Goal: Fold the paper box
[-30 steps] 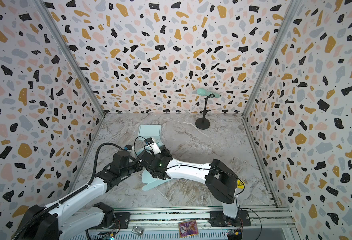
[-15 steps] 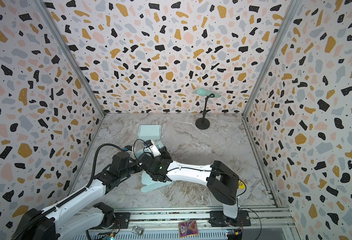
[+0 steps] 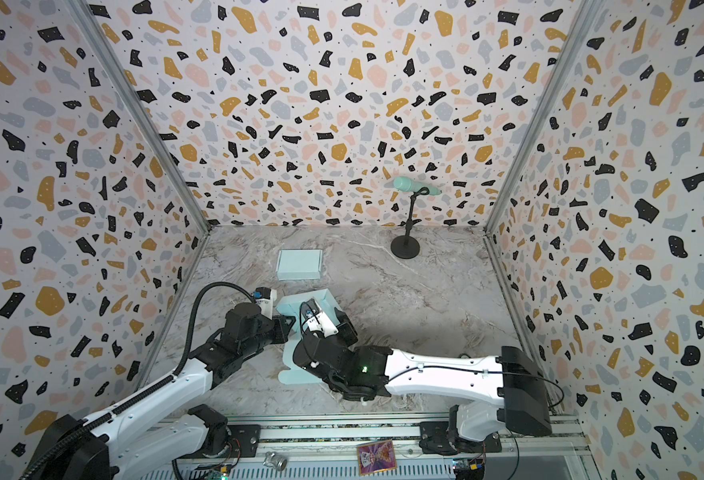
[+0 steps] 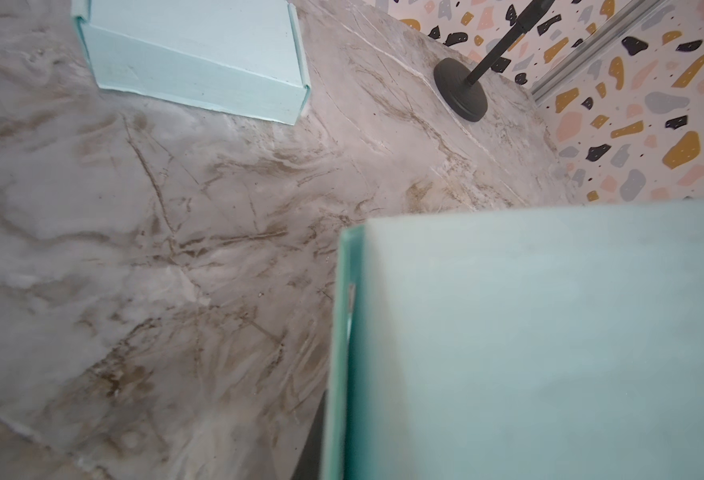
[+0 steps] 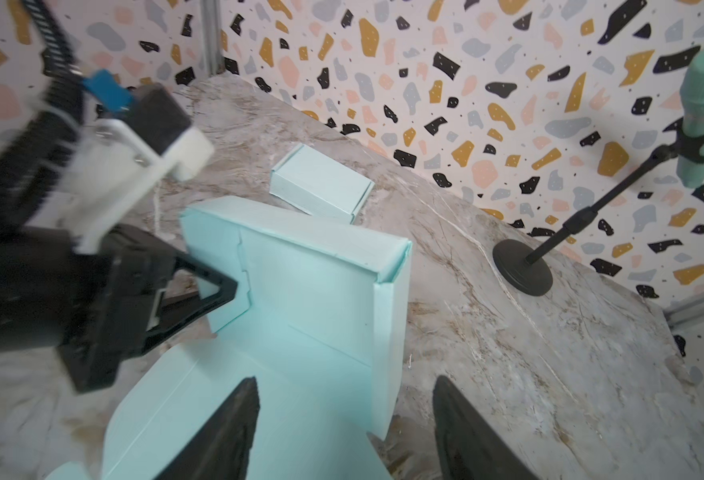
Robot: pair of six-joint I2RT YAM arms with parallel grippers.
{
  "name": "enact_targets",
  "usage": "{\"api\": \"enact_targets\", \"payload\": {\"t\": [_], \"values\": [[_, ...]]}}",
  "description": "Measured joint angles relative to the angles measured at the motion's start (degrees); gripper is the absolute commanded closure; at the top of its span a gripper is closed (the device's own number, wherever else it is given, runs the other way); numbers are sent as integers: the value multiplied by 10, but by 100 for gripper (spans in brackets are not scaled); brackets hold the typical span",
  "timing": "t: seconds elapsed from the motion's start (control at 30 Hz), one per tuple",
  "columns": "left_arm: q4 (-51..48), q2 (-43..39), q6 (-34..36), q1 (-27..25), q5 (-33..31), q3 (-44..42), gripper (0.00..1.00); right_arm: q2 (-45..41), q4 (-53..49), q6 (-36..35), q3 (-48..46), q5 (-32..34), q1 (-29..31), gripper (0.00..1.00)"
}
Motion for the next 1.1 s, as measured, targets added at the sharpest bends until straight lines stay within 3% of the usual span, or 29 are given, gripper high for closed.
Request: {"api": "enact_targets", "payload": {"t": [0.1,0.27,0.37,0.5,0.63,0.8,1.1], "values": [[-10,14,25,-12,-22,9,90,-60,6,-24,-5,-63,-24,25],[-9,45,57,-59,-55,30,89,-162,31,-59,-36,-238,-202,21],[-3,78,72,-87,-71,43,90,-165,36,-84,-38,-334,-260,20],[3,130,94,-115,-88,63,90,-104,32,-127,-38,-424,-268,21],[3,175,123,-140,-111,88,90,-35,13,-168,-38,-483,-274,21],[5,205,158,-158,-139,113,91,-10,2,-197,-44,-535,-313,21],[24,225,185,-160,-167,113,92,31,26,-200,-90,-561,-346,25]]}}
